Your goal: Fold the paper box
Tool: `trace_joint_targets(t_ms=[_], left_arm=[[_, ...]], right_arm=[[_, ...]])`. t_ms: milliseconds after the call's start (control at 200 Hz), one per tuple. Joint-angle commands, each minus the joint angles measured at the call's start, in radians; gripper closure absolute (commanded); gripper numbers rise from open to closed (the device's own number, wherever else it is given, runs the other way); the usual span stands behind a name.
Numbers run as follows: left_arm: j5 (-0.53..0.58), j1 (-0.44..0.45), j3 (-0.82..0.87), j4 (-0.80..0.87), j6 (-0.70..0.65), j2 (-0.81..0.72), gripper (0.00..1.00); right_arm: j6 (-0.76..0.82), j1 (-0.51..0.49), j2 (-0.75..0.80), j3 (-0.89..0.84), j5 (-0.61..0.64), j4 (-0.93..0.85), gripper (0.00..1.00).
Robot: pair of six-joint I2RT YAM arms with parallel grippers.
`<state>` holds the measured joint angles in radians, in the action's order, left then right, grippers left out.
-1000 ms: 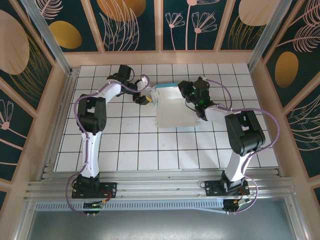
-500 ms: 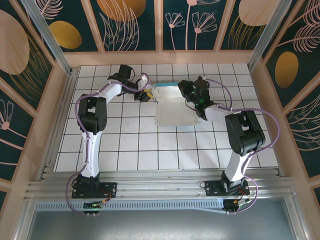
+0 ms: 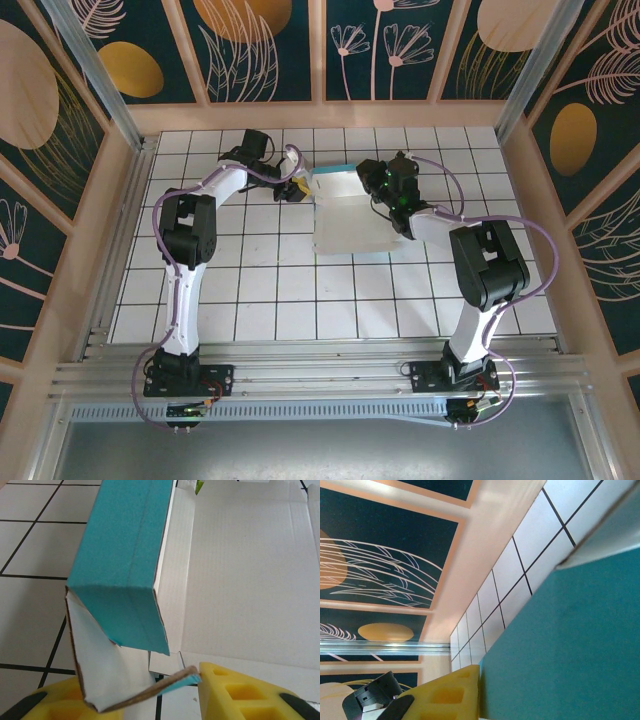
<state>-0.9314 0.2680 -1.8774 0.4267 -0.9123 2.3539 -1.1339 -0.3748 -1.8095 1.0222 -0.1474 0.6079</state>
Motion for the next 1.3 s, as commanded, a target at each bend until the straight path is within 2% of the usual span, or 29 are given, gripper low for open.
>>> trace_joint_targets(t_ms=[0, 80, 160, 200, 395, 501, 571, 706, 931, 1291], left_arm=[[-0.081, 0.031, -0.022, -0.026, 0.024, 0.01, 0.6], [-0.081, 0.032, -0.017, -0.021, 0.032, 0.0, 0.52], [-0.06, 0.032, -0.004, -0.008, 0.018, -0.018, 0.37], [-0.042, 0.03, 0.004, 0.006, -0.004, -0.03, 0.33], [-0.004, -0.019, 0.05, 0.05, -0.072, -0.084, 0.27], [0.014, -0.05, 0.092, 0.038, -0.091, -0.12, 0.17], [0.021, -0.066, 0.113, 0.026, -0.097, -0.138, 0.13], [0.021, -0.094, 0.113, 0.024, -0.104, -0.142, 0.14], [0.052, -0.099, 0.044, 0.004, -0.079, -0.081, 0.23], [0.062, -0.057, 0.001, -0.01, -0.074, -0.024, 0.3]], right_arm=[[0.02, -0.015, -0.024, 0.017, 0.007, -0.031, 0.87], [0.019, -0.015, -0.024, 0.018, 0.009, -0.033, 0.87], [0.023, -0.015, -0.025, 0.021, 0.009, -0.036, 0.87], [0.025, -0.015, -0.027, 0.021, 0.009, -0.038, 0.87], [0.034, -0.015, -0.022, 0.022, 0.016, -0.045, 0.87], [0.035, -0.017, -0.025, 0.025, 0.014, -0.048, 0.87], [0.037, -0.018, -0.028, 0.029, 0.014, -0.049, 0.87], [0.037, -0.018, -0.029, 0.029, 0.014, -0.051, 0.87], [0.038, -0.021, -0.025, 0.029, 0.016, -0.054, 0.87], [0.039, -0.026, -0.03, 0.039, 0.017, -0.057, 0.87]])
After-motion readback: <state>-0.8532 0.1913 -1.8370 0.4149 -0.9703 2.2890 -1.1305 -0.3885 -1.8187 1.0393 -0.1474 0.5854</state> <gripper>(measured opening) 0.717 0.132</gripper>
